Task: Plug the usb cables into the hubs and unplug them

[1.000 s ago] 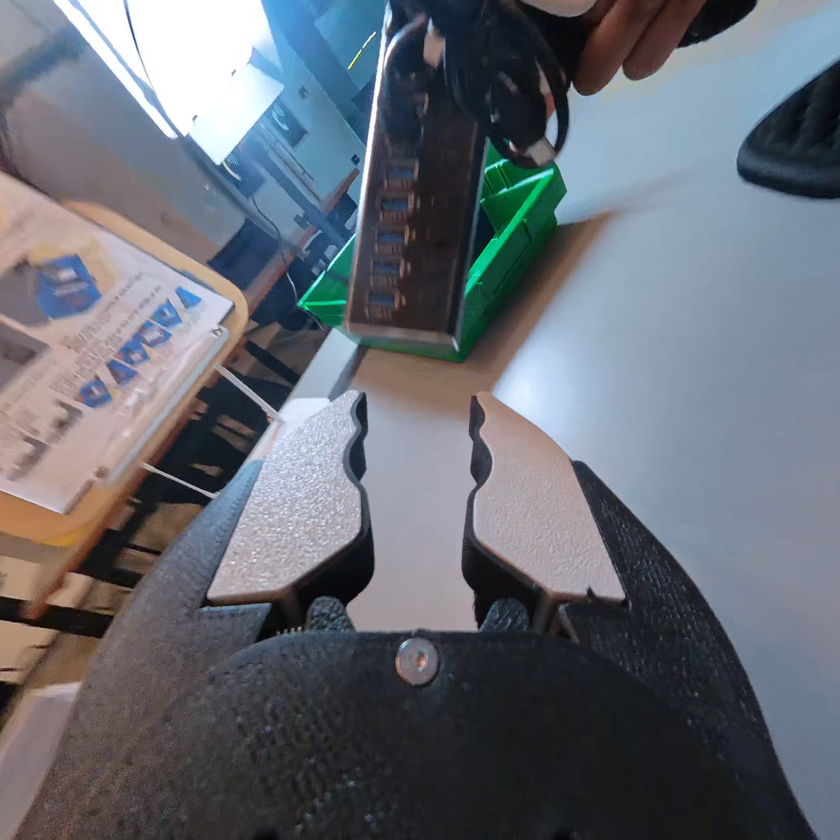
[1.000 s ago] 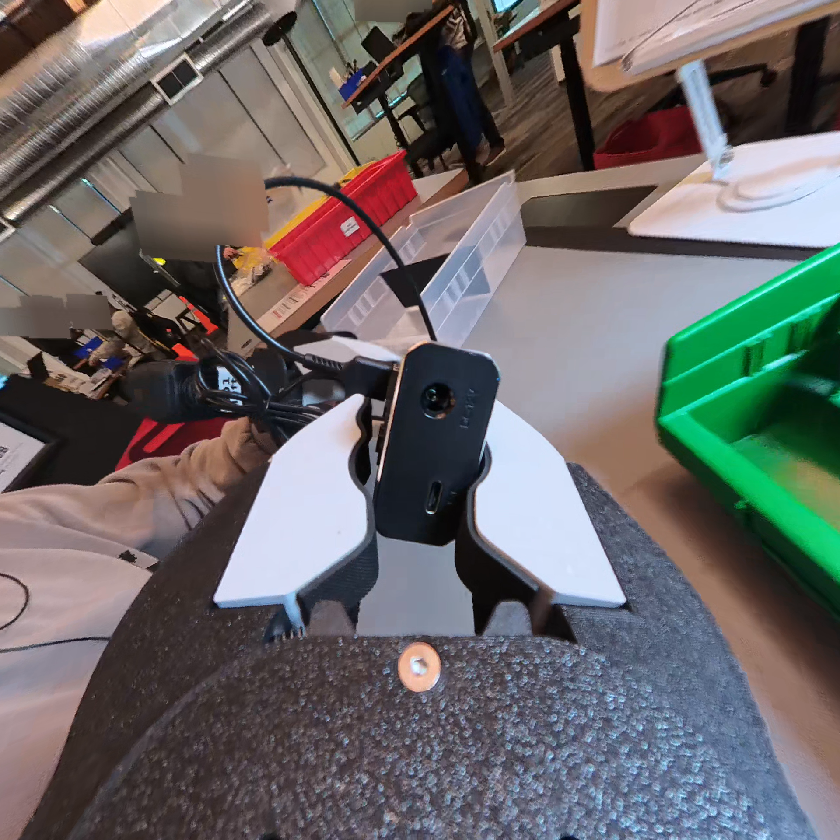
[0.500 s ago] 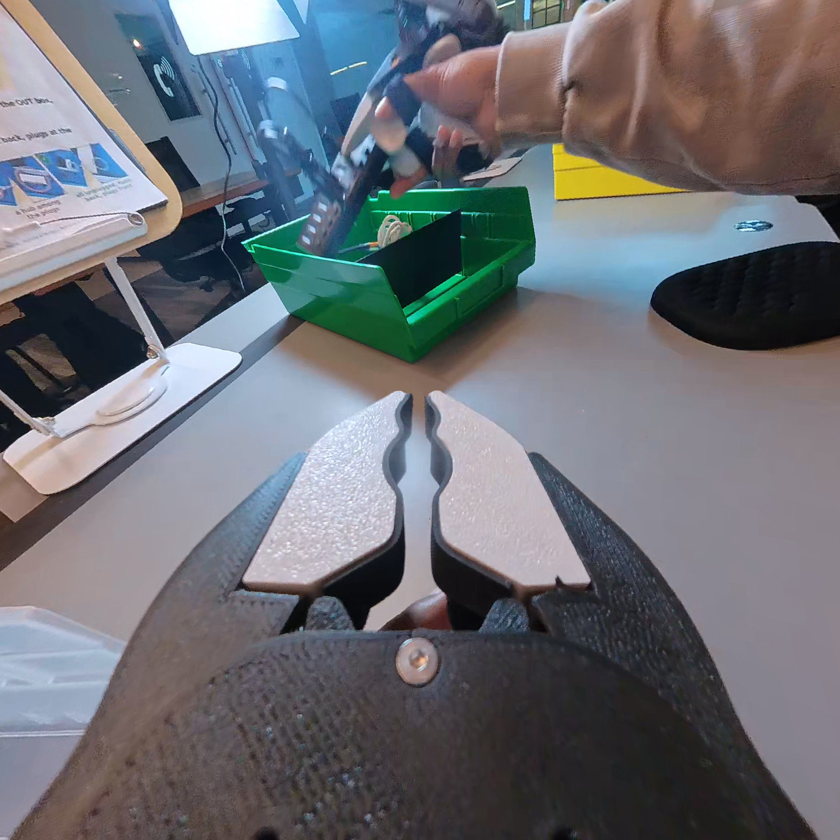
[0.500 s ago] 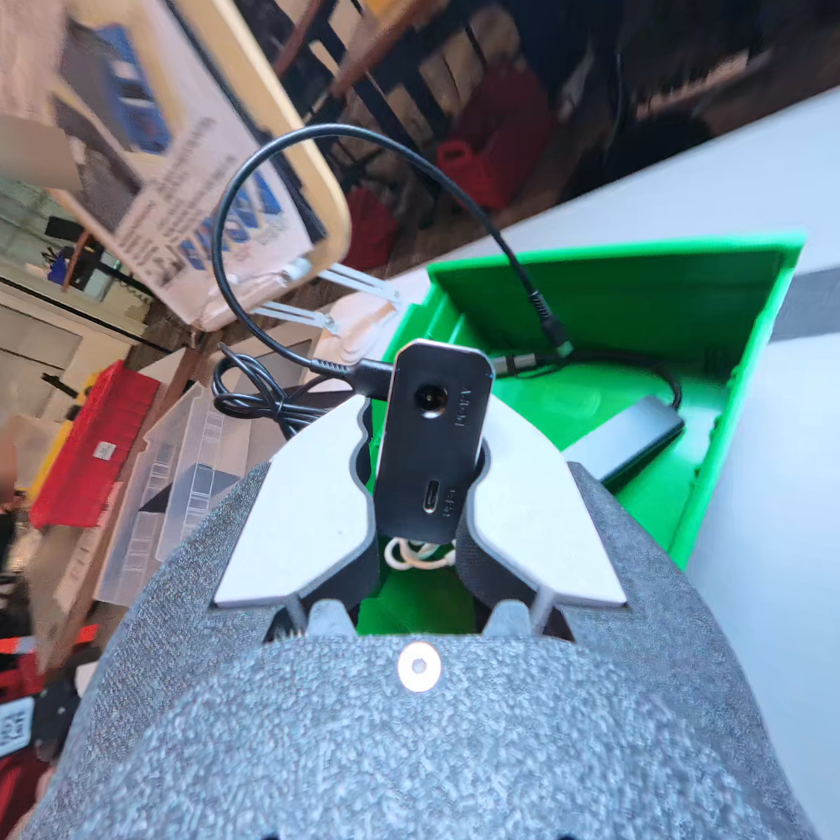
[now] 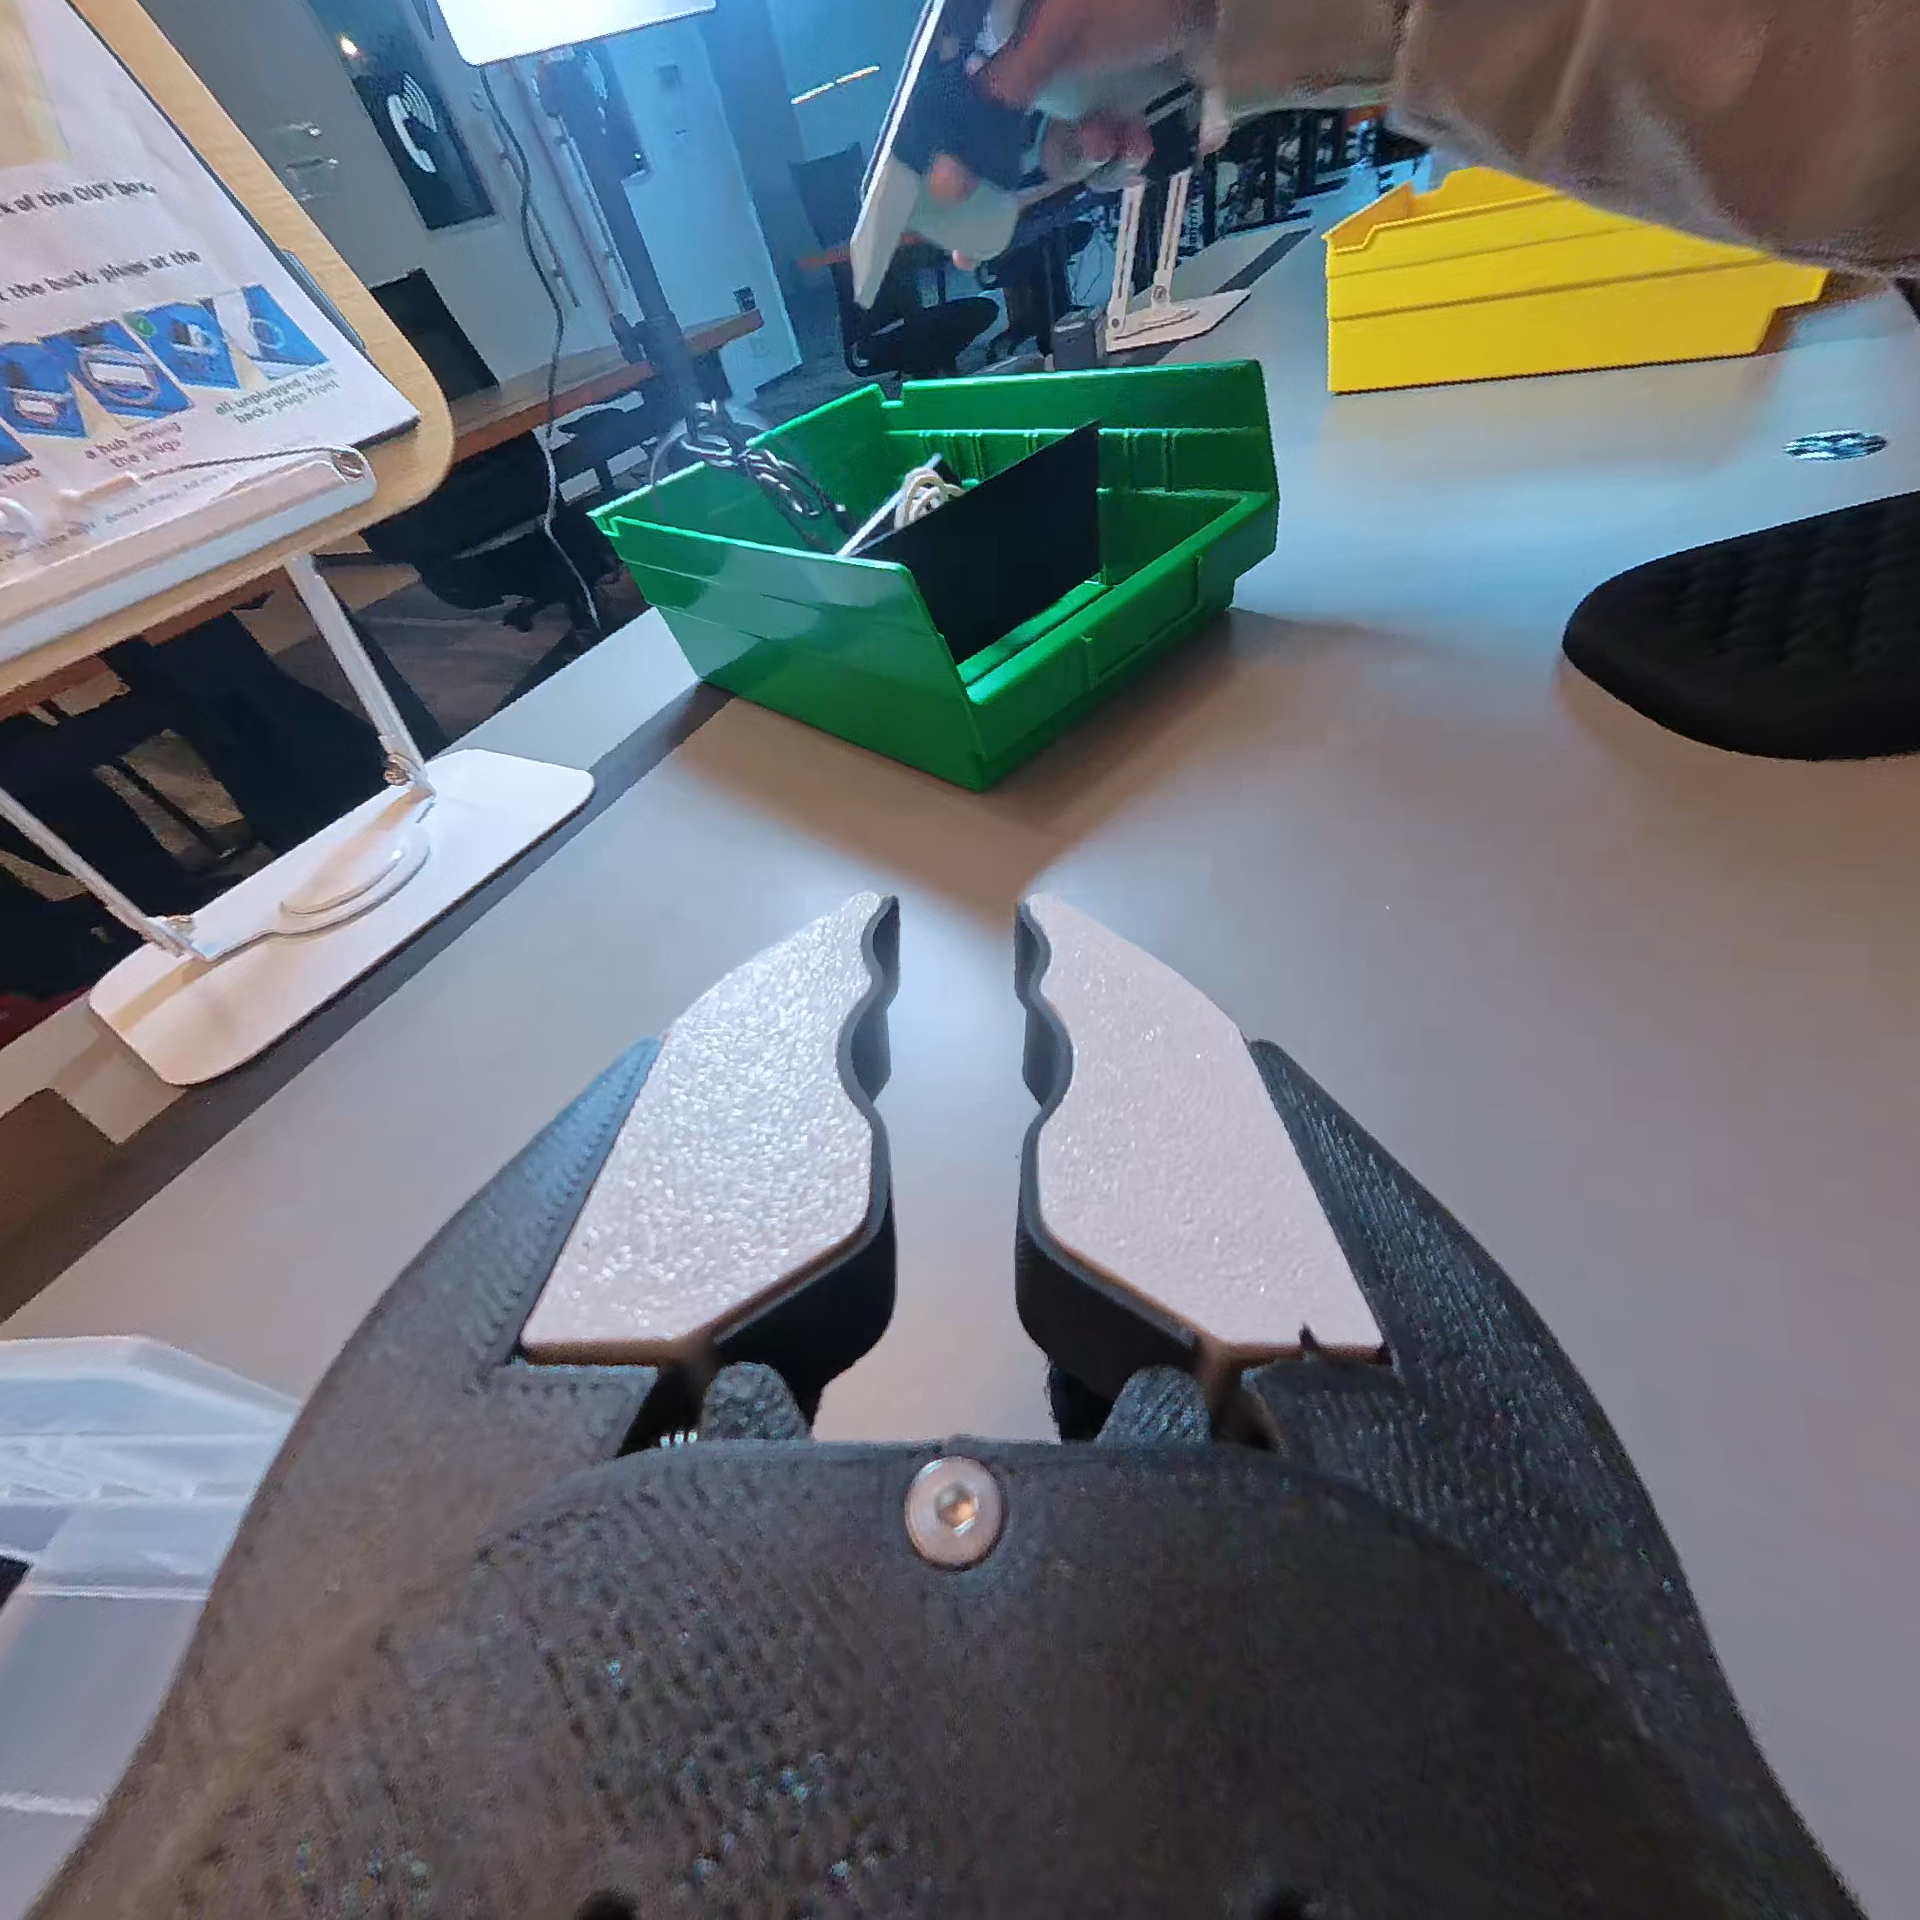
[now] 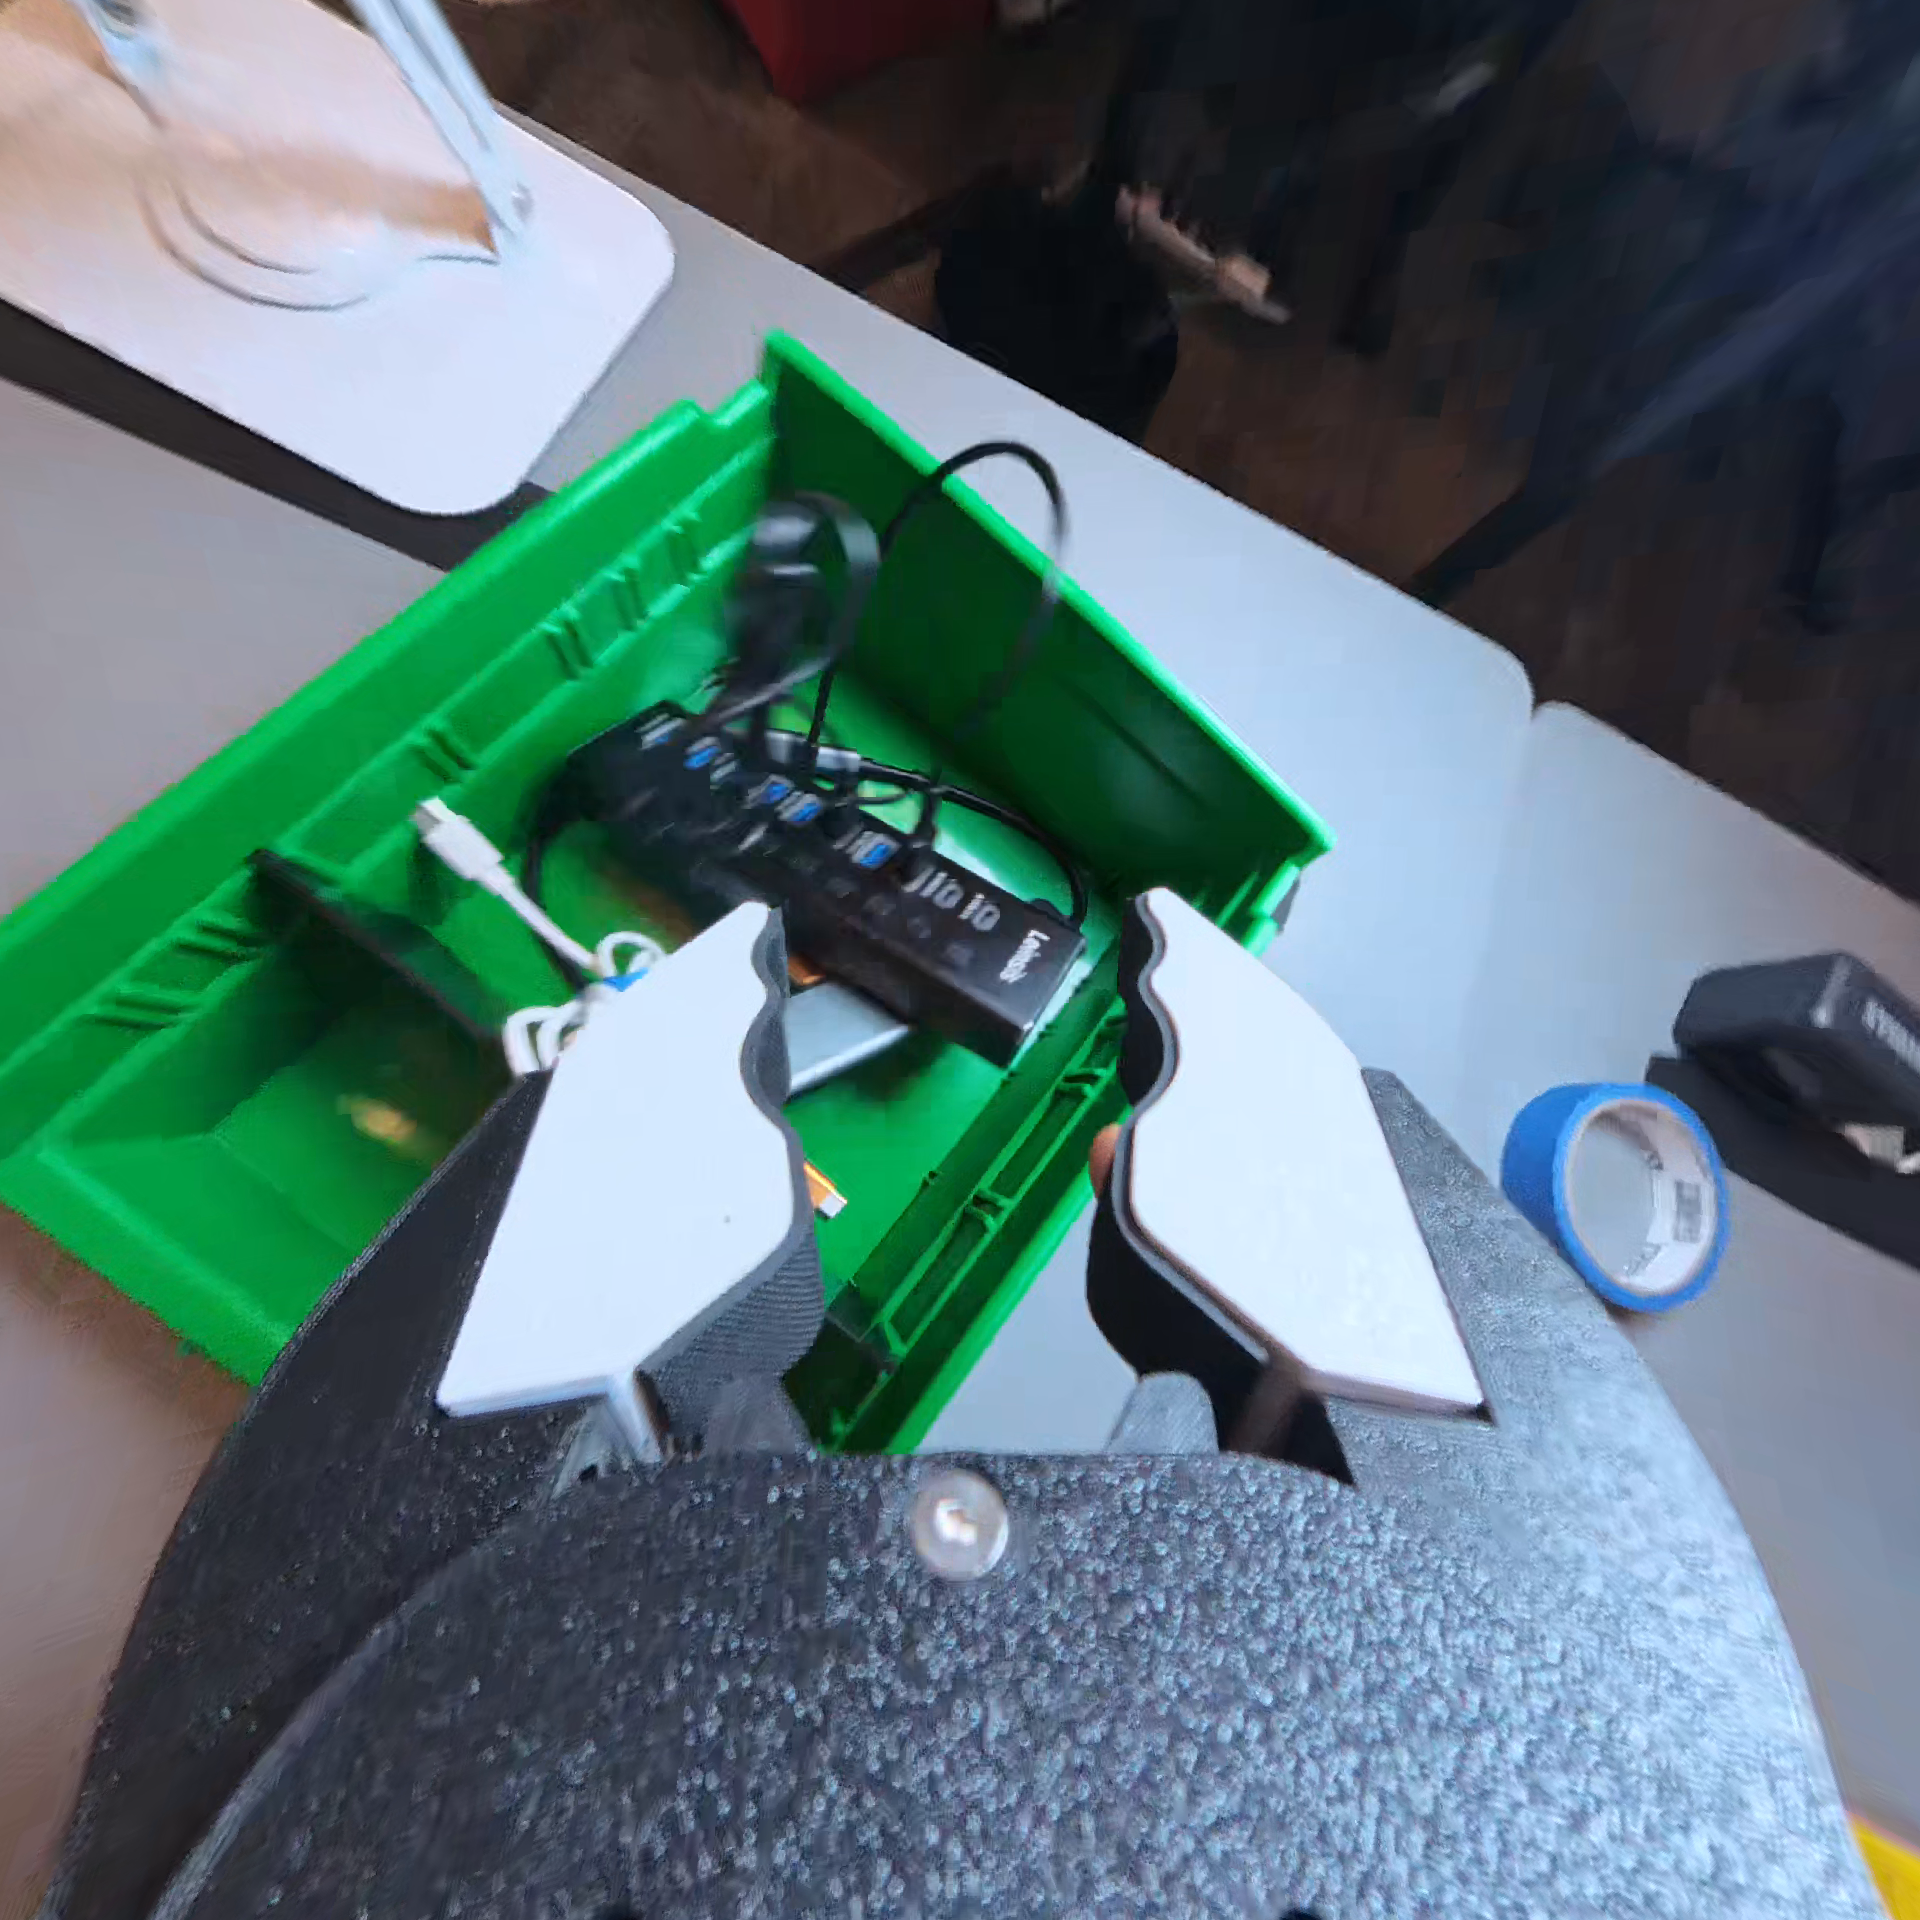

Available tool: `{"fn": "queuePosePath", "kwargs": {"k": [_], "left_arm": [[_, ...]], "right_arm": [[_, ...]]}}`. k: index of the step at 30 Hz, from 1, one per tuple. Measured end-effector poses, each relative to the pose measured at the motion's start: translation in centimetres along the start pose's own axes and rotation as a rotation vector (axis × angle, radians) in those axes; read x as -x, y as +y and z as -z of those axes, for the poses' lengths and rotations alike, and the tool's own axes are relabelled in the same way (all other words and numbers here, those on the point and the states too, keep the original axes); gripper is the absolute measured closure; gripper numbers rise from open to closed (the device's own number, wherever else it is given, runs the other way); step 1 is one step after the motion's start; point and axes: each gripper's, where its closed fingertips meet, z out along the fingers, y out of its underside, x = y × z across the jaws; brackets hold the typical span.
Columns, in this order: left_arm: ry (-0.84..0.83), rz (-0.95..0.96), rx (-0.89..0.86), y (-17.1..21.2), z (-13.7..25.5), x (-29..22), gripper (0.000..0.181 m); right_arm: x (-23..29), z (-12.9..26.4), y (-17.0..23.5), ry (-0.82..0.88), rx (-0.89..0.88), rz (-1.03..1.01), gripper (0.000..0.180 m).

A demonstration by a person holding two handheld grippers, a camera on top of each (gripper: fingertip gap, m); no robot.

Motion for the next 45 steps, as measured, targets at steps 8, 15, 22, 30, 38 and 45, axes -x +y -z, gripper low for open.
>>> {"fn": "queuePosePath", "kwargs": {"k": [8,15,22,30,38,45], "left_arm": [[-0.193,-0.05,0.09,0.4,4.9,5.6,0.154],[-0.221,-0.119,0.578,6.4,12.5,11.1,0.145],[-0.009,-0.204,1.108,14.8,13.6,11.1,0.144],[0.026,-0.322,1.019,13.2,8.1,8.0,0.15],[0.022,-0.517,0.67,6.1,2.4,3.4,0.144],[-0.027,-0.067,0.122,-1.1,3.0,-4.3,0.152]], "right_arm": [[13.4,5.6,7.0,-0.301,0.047,0.458,0.121],[17.5,3.2,14.1,-0.415,0.228,0.678,0.111],[17.8,0.1,14.3,-0.402,0.283,0.855,0.132],[19.9,2.0,15.1,-0.321,0.143,1.058,0.15],[29.4,9.7,17.6,-0.367,-0.095,1.138,0.149],[23.6,20.6,14.4,-0.38,-0.539,0.365,0.141]]}}
